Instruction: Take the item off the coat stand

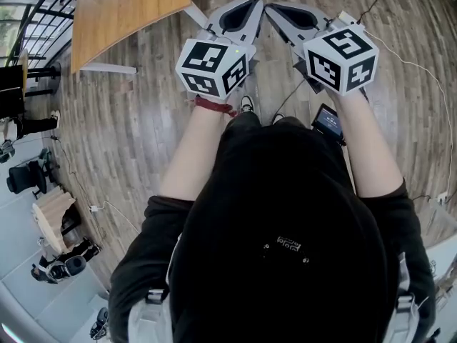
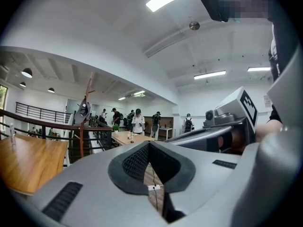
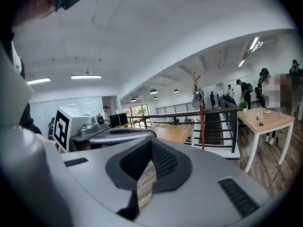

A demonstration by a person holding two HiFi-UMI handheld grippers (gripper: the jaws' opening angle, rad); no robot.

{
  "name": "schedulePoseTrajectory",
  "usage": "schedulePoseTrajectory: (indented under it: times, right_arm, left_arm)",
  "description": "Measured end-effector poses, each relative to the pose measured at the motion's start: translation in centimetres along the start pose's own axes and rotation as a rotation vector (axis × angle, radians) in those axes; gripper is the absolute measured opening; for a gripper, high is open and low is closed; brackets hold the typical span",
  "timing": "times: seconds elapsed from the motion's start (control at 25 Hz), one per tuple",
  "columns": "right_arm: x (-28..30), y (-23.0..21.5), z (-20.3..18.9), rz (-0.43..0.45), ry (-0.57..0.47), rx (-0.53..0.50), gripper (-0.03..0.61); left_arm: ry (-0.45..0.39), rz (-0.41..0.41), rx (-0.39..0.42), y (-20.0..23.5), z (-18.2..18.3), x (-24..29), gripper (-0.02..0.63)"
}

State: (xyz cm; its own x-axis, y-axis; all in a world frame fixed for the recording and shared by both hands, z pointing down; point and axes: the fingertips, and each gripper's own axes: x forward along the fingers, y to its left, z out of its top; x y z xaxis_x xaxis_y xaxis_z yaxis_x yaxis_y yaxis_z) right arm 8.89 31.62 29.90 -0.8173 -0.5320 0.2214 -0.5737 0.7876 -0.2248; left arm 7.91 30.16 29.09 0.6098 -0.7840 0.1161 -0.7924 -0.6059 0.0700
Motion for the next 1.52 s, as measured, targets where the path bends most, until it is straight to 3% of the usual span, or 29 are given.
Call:
schedulePoseTrajectory:
  times: [0.24, 0.44, 0.64, 0.76, 1.2, 1.52]
  right_arm:
    - [0.0, 0.5, 1.0, 0.062, 0.001, -0.006, 0.015]
    - [-0.1, -0.3, 2.2, 0.075, -0.019, 0.008, 0.015]
    - [0.8, -0.3, 2.9, 0.104, -0.025, -0.012, 0.016]
    - [1.0, -0.6, 2.9, 0.13, -0.016, -0.022, 0.016]
    - [2.5, -5.1, 4.6, 0.07, -0.017, -0.025, 0.015]
    - [5.6, -9.2, 5.0, 0.03, -0.003, 0.003, 0.015]
  left_arm:
    - [-0.002, -0.055, 0.002, 0.1, 1.0, -0.3, -0.005]
    - [-0.013, -0.069, 0.053, 0.1, 2.3, 0.6, -0.006]
    - [-0.051, -0.079, 0.007, 1.2, 2.8, 0.5, -0.006]
    - [-0.055, -0.087, 0.021, 1.4, 2.7, 0.7, -0.006]
    - [-0.054, -0.148, 0.04, 2.7, 3.3, 4.6, -0.005]
    - [-0.044, -0.184, 0.0, 6.0, 3.0, 8.5, -0.003]
